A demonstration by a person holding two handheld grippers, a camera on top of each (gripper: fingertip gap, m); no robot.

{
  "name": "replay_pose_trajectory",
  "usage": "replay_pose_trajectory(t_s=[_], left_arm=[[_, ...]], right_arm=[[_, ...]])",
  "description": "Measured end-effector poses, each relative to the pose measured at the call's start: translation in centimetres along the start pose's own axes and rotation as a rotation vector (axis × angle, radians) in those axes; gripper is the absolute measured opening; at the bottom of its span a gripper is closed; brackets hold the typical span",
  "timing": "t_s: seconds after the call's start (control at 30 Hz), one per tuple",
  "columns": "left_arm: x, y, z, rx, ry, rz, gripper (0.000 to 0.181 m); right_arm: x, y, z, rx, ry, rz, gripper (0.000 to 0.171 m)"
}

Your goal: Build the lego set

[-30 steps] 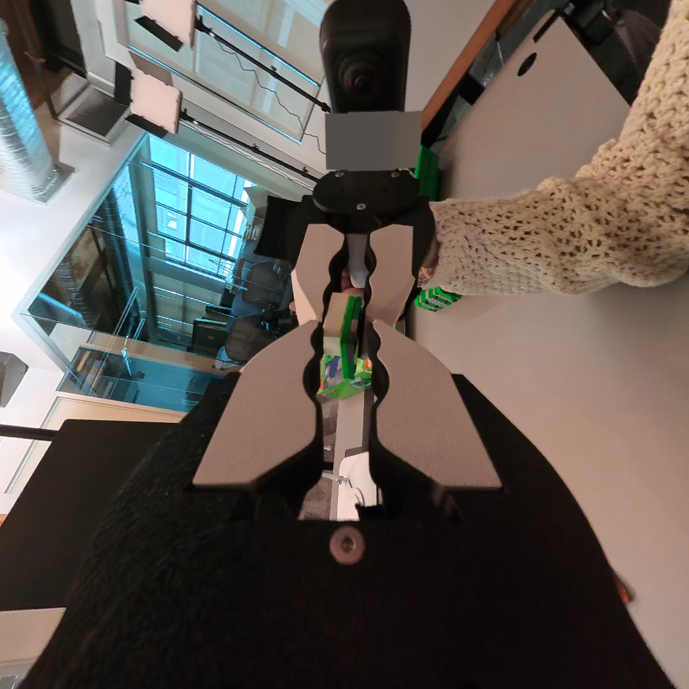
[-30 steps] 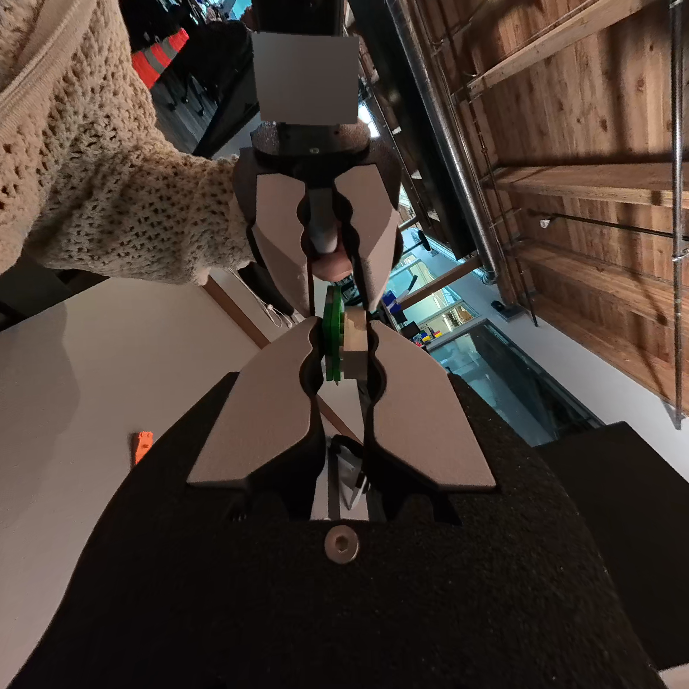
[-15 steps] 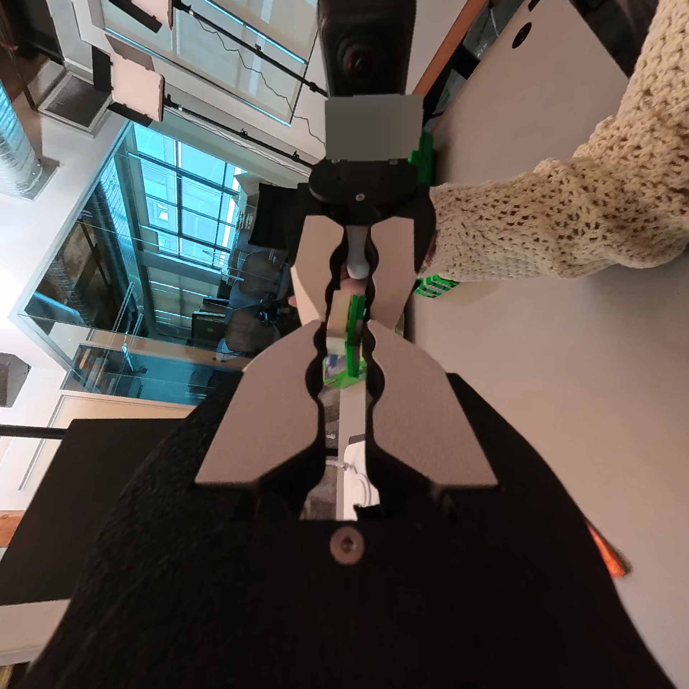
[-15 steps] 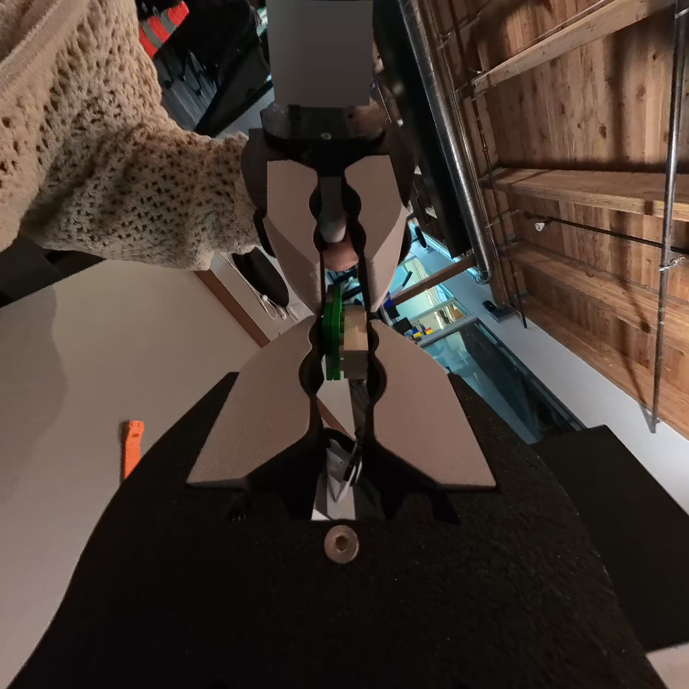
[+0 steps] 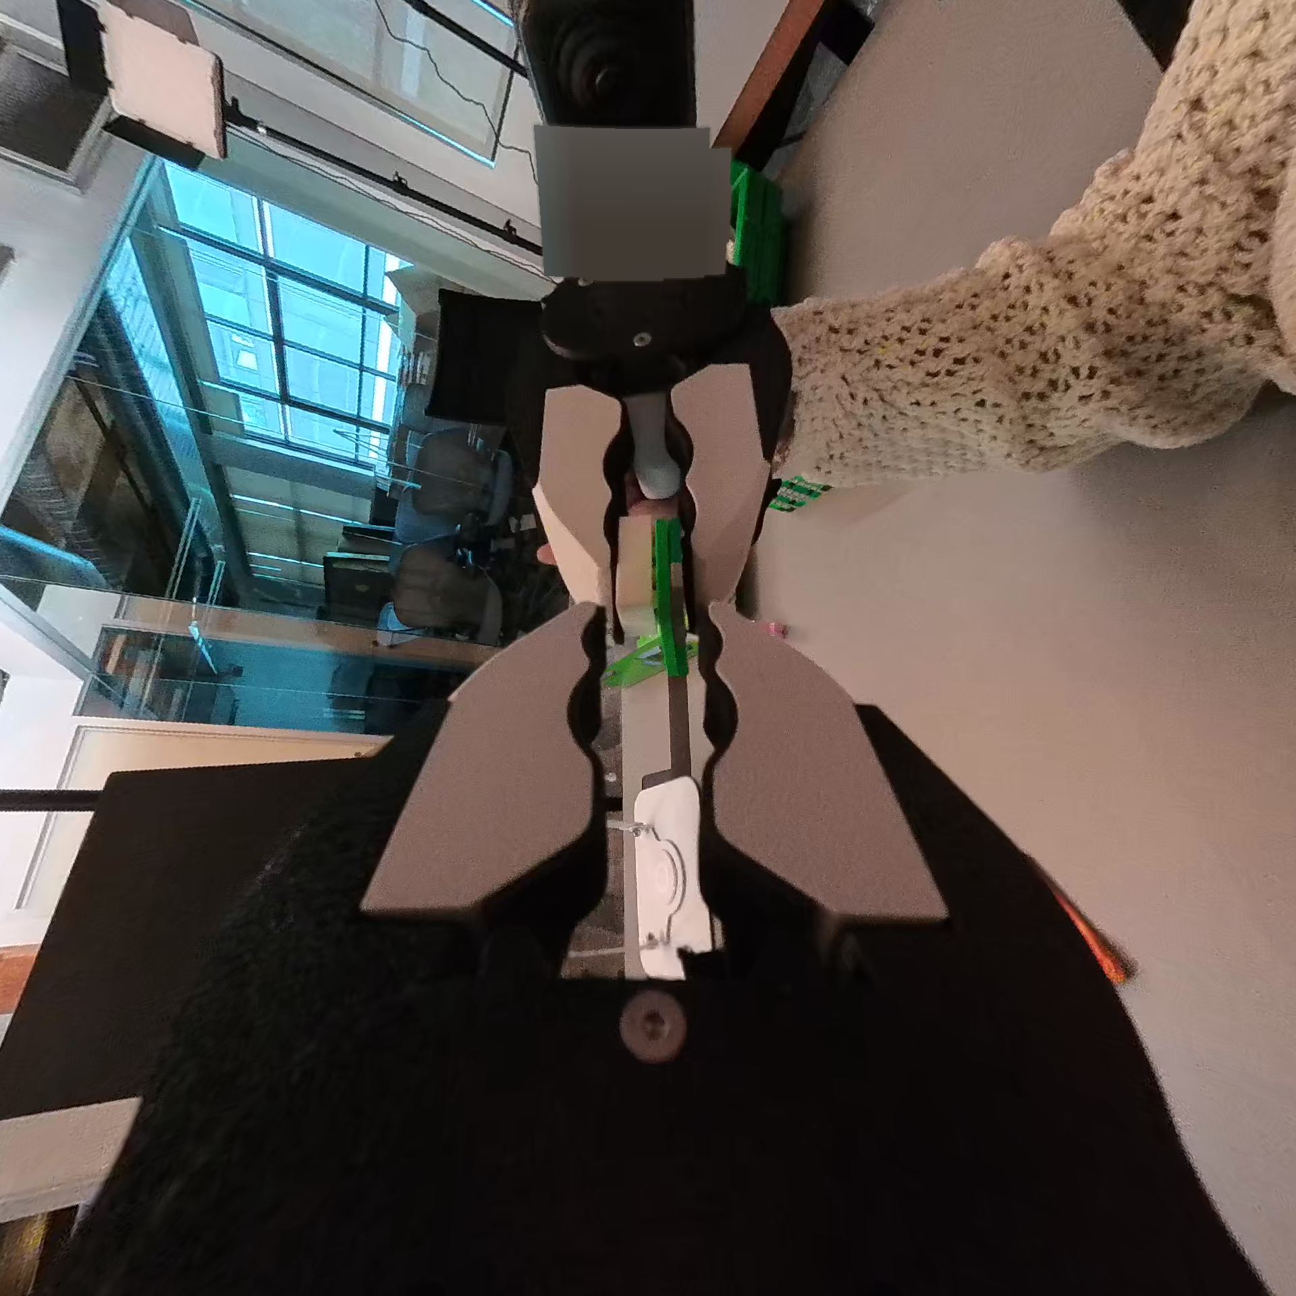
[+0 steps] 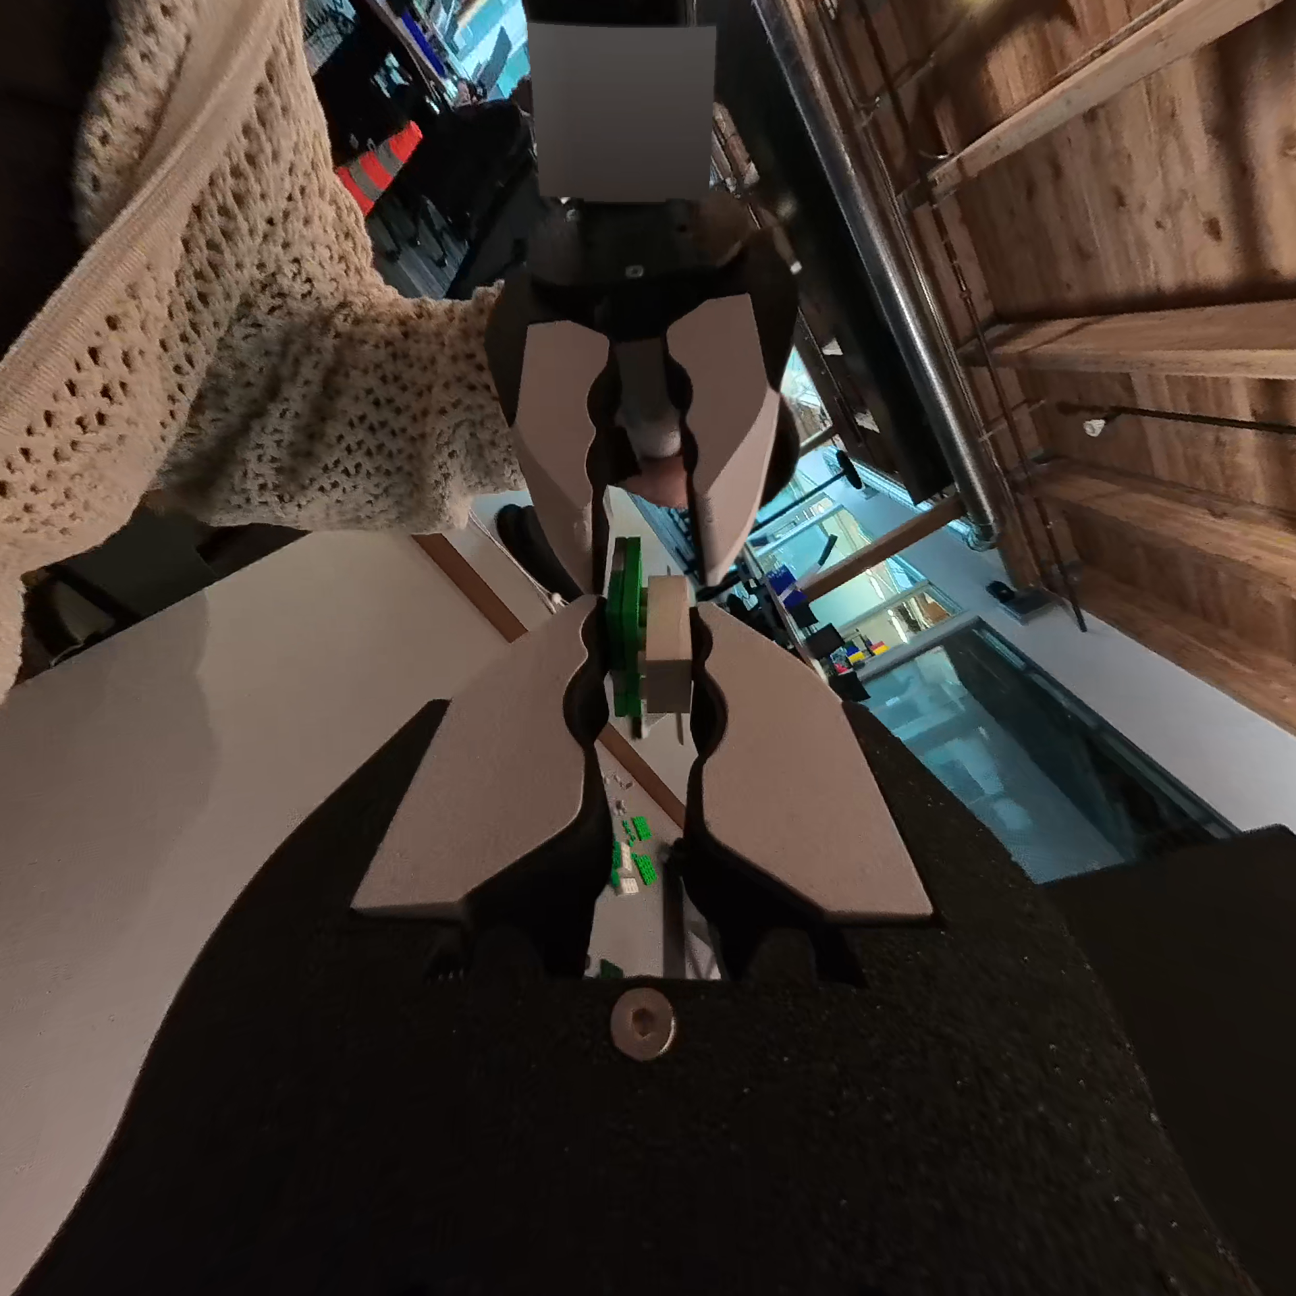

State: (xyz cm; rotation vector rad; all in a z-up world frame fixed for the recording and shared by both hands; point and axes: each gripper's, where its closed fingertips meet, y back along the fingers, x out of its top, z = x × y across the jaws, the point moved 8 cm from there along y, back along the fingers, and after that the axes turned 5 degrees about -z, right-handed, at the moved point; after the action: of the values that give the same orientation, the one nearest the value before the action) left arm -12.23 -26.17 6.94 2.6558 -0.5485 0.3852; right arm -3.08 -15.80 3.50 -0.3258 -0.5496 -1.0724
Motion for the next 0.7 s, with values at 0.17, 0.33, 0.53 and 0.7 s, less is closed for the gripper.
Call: replay_pose_trajectory(t_s=[0.17,0.33,0.53,0.7], left_arm=[[-0.08,-0.20,0.18,-0.025,-0.002,-0.001,0.019],[-0.10,-0.32,0.27,-0.064,0.014,-0.008,0.019],[0.07,-0.27,0.27,-0.084,0.038,-0.009,0.019],[0.35,-0.16,0.09,-0.094,0.053,-0.005,0.018]], right_arm=[[-0.13,-0.10,-0.21,0.033,-0.001,-0.013,0.019],[-0.17,-0.28,-0.37,0.041,0.019,-0.028,0.019],[0.27,-0.19,-0.53,0.013,0.071,-0.059,0.019],[0.72,-0.08,-0.53,-0.002,0.077,-0.072,0.019]])
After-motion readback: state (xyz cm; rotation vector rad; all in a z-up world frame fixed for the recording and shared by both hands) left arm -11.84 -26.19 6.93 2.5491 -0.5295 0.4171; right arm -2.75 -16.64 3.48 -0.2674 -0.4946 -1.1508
